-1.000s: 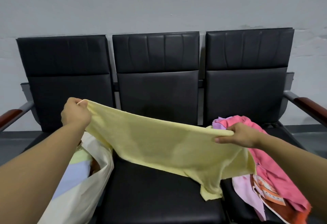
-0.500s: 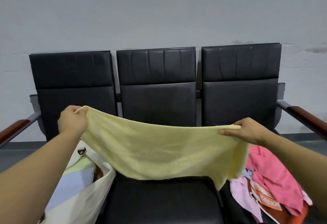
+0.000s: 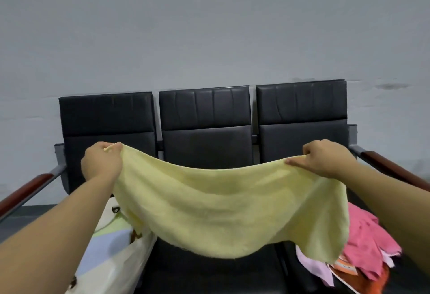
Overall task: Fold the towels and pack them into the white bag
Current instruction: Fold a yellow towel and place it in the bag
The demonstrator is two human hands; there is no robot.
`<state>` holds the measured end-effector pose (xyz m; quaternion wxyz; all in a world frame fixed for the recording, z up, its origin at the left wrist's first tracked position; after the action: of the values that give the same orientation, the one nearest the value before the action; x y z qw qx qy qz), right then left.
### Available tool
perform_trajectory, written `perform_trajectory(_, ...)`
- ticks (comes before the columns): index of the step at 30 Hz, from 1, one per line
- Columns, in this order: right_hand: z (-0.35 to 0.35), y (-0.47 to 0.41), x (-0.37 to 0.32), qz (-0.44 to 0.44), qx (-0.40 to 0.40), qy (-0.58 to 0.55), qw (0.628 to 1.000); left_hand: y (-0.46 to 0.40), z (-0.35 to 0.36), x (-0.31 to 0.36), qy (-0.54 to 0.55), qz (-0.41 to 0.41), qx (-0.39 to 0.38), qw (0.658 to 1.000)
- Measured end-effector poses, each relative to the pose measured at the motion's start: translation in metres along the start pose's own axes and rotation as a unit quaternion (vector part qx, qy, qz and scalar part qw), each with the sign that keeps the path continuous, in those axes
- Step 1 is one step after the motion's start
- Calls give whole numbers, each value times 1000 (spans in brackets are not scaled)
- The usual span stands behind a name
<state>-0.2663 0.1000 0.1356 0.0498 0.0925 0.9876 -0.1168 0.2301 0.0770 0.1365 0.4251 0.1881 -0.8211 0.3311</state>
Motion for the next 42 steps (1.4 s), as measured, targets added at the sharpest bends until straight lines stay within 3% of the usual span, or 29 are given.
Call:
perform_trajectory(5,-32,15,16,-5,48,71,996,-4,-19,4,-60,30,46,997)
perform_trajectory(10,-24,13,26,-20,47,131,990,1,-5,-4,-76,17,22,997)
perform_trajectory(26,185,-97,35,-49,-59,168,983,-13,193,-146,-129,-74,-103,984)
perform_trajectory(30,229,-137,30,-52,-56,127,989,-31,246,-177,-151,-89,-123,977)
perform_trajectory(37,330,-206,48,-48,-39,198,978,-55,315,-222,-189,-90,-151,966)
perform_trajectory(42,358,-225,49,-50,-32,180,982,-62,352,-232,-202,-75,-189,958)
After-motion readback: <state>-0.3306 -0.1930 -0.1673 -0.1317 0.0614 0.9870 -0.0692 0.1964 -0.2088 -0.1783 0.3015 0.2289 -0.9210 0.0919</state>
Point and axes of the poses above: each hand's wrist, its own y-axis away from the middle knuckle, its own z-axis out of the palm, x = y × z, the point moved 2 cm from there along -y, towards the middle knuckle, and after that the axes turned 6 degrees about z, right-handed, at the moved point
